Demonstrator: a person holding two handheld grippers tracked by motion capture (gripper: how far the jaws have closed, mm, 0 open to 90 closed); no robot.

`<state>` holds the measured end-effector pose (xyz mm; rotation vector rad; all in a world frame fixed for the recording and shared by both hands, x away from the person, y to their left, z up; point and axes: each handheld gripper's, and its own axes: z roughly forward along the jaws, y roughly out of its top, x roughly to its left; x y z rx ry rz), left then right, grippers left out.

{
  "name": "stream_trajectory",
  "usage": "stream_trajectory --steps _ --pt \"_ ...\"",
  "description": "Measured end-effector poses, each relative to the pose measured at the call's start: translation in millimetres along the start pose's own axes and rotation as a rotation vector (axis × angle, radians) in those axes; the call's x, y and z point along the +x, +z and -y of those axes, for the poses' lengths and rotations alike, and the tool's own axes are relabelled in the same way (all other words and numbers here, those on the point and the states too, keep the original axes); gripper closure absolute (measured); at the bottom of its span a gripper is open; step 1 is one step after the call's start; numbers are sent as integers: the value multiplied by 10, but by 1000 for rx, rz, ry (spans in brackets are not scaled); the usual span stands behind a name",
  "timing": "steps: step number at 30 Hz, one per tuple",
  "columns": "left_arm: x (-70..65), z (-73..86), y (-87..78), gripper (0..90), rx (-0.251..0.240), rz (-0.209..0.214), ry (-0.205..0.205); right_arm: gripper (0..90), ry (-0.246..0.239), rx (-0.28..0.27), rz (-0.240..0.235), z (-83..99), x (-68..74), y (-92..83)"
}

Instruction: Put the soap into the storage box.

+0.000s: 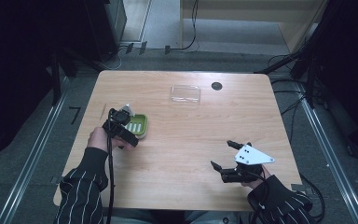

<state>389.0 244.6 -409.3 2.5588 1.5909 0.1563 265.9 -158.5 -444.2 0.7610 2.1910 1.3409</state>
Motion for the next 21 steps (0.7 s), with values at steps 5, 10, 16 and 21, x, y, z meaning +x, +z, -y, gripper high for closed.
stream_trajectory --steps 5,10,16,21 --pt "26 -32 5 138 -1 -4 -2 138 0 1 0 0 0 1" --pt "58 -70 3 138 -14 -2 -9 138 0 2 1 0 1 1" --pt "83 -116 11 138 -18 -4 -5 138 -1 4 2 0 2 2" --pt "97 -160 4 138 -27 -1 -9 138 -2 4 3 0 0 4"
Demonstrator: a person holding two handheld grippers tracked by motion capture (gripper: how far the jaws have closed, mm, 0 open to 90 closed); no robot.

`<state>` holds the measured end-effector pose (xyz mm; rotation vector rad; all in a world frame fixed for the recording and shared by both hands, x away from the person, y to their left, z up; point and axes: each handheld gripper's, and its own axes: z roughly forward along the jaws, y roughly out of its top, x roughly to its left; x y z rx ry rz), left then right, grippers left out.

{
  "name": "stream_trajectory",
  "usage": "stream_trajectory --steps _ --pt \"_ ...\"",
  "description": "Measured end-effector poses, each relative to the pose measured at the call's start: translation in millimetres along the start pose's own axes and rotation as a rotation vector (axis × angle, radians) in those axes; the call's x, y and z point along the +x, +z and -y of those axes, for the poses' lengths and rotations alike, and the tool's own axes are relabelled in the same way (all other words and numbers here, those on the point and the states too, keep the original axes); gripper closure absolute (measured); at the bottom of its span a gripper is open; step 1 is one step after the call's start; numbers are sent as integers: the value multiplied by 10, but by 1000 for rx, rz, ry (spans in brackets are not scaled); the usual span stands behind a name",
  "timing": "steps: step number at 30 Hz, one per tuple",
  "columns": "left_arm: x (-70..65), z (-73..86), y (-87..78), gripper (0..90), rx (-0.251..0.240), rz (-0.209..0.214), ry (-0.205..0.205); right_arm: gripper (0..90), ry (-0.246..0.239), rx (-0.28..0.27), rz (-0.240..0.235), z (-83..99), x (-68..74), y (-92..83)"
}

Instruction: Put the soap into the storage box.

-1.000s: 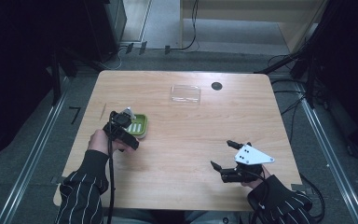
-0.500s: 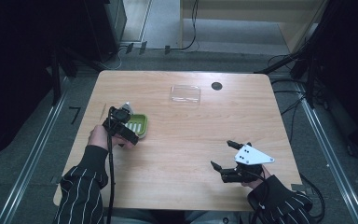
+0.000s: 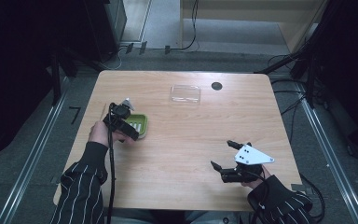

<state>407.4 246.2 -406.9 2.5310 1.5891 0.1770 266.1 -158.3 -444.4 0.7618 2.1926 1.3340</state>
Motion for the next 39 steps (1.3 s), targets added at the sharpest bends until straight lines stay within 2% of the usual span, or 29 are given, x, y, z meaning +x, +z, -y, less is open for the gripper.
stream_trajectory --steps 9,14,25,33,39 --pt "22 -87 -21 138 -15 8 8 138 -2 3 1 -1 1 1" --pt "55 -117 -16 138 -30 11 -4 138 -2 3 2 0 1 0" --pt "97 -178 -6 139 -76 10 -74 138 -1 2 4 0 1 1" --pt "121 -222 49 139 -70 4 -87 138 0 1 4 1 1 -1" --pt "144 -275 67 139 -85 11 -113 138 0 -1 5 1 -1 -2"
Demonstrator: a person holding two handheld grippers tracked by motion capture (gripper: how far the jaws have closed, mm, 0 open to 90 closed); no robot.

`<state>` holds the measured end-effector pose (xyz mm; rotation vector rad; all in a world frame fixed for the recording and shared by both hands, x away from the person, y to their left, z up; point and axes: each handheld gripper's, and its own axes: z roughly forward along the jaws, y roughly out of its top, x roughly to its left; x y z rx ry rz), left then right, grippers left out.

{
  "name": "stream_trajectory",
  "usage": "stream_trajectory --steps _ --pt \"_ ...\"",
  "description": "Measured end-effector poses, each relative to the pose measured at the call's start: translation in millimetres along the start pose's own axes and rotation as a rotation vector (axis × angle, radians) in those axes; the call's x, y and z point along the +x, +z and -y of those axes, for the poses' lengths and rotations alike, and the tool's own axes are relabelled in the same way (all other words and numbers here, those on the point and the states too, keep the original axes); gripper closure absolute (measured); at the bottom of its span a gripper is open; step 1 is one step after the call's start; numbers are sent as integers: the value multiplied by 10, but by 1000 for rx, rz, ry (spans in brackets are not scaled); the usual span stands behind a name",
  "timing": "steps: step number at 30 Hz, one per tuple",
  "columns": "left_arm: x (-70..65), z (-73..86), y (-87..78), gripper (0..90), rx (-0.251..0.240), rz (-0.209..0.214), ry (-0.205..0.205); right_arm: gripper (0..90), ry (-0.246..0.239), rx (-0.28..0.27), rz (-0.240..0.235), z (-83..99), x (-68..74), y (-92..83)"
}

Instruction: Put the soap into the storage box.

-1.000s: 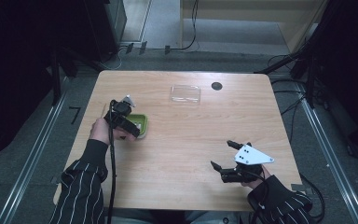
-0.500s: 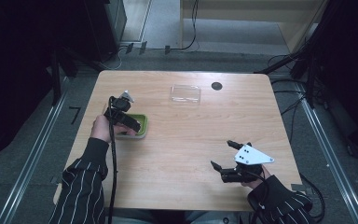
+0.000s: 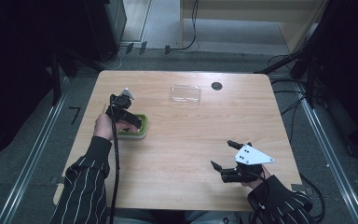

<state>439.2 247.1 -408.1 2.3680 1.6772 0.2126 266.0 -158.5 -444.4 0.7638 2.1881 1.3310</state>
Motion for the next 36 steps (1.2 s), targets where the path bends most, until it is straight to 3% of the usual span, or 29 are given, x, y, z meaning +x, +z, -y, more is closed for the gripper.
stream_trajectory --steps 12,14,22,36 --pt "38 -51 122 138 9 -11 -30 138 -1 0 -2 0 1 -3" --pt "42 -56 130 139 -13 -16 -40 138 0 -1 -1 0 0 -4" --pt "107 -58 259 138 12 -12 -80 138 -2 -2 -2 1 0 -4" --pt "94 -79 318 138 18 -48 -94 138 -1 -2 -1 1 -1 -5"
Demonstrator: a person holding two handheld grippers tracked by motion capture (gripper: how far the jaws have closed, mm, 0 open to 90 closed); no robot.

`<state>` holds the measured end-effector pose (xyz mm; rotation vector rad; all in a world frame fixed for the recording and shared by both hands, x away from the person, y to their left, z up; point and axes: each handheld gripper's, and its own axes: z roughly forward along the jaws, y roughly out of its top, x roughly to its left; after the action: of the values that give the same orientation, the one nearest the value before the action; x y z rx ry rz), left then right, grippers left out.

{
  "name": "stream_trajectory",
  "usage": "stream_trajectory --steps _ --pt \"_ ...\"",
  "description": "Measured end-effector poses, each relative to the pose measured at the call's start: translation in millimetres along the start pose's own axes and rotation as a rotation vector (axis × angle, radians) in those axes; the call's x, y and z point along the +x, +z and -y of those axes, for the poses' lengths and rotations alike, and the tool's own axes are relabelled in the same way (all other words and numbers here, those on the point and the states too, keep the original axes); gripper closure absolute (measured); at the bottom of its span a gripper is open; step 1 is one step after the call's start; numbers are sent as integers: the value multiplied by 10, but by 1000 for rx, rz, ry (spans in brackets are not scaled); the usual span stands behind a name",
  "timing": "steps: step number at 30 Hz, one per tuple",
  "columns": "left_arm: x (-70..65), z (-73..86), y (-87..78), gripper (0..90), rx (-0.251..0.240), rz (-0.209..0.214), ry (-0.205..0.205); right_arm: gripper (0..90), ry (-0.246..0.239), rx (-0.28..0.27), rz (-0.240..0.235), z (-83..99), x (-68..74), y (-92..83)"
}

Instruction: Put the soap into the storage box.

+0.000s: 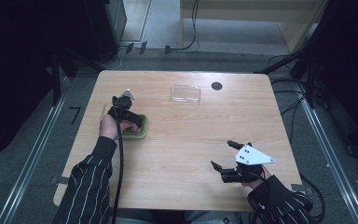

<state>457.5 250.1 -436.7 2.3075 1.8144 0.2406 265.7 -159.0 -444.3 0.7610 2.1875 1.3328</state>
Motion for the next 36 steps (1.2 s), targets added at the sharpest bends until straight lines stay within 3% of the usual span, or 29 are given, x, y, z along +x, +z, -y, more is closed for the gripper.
stream_trajectory --steps 27,36 --pt "15 -11 10 110 -18 -1 -24 138 0 -2 -3 2 -2 1" --pt "-38 19 -152 43 -4 -6 22 138 3 -4 -4 -3 3 6"
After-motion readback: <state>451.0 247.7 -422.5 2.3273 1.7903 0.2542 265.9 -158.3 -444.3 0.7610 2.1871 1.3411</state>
